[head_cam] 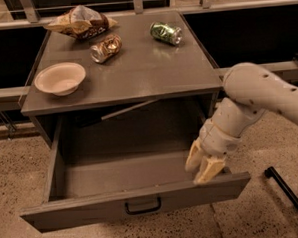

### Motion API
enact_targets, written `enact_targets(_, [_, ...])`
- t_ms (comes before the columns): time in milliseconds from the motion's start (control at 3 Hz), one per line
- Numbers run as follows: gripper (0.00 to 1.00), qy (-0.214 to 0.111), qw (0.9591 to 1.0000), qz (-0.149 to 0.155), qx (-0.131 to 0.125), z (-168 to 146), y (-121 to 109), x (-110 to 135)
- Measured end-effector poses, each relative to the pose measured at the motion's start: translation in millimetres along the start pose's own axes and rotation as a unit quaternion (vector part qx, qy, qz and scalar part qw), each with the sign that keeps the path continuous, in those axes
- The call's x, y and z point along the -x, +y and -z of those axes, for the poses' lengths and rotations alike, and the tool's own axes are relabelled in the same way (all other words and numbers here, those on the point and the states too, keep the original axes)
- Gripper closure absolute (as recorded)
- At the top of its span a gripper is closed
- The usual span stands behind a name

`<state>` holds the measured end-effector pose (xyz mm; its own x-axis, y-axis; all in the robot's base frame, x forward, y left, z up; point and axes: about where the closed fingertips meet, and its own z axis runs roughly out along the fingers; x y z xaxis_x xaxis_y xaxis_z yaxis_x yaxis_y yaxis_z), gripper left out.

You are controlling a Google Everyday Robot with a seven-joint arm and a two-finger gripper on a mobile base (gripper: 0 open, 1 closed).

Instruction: Open top drawer

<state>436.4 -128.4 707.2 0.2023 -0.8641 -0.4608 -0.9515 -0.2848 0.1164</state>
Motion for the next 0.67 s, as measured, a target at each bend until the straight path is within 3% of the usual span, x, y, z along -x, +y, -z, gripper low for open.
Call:
enact_targets(333, [0.14, -0.006, 0.9992, 0.023, -0.032, 32, 4, 13])
enact_targets(667, [0.0, -0.012, 0.9975, 0.02, -0.067, 77, 9, 25])
